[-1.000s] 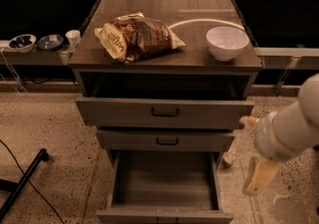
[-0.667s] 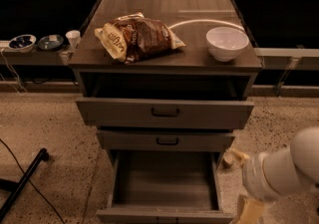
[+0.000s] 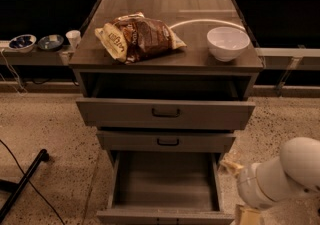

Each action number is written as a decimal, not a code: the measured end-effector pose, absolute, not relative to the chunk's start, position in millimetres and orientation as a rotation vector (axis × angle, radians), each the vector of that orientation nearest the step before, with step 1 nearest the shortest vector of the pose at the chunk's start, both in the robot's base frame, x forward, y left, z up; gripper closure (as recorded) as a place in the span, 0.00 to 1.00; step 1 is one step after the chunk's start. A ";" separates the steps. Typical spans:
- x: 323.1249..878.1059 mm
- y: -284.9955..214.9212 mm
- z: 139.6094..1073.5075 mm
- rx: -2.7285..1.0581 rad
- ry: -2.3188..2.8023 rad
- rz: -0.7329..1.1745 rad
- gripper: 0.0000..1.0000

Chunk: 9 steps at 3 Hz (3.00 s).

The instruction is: Close bottom drawer

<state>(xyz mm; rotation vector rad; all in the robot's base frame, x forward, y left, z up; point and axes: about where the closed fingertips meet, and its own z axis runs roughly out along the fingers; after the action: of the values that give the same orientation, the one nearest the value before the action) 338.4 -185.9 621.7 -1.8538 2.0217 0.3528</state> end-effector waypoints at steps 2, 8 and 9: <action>324.0 -98.2 479.2 -1.883 1.740 0.710 0.00; 406.0 -54.6 349.4 -1.689 1.398 0.838 0.00; 411.5 -55.8 343.7 -1.668 1.409 0.840 0.00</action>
Offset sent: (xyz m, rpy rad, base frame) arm -0.0241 0.1228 -0.2269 0.4302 0.0458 0.2324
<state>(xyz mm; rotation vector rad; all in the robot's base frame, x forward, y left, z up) 411.5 -55.8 343.7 -1.6680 1.4085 0.8399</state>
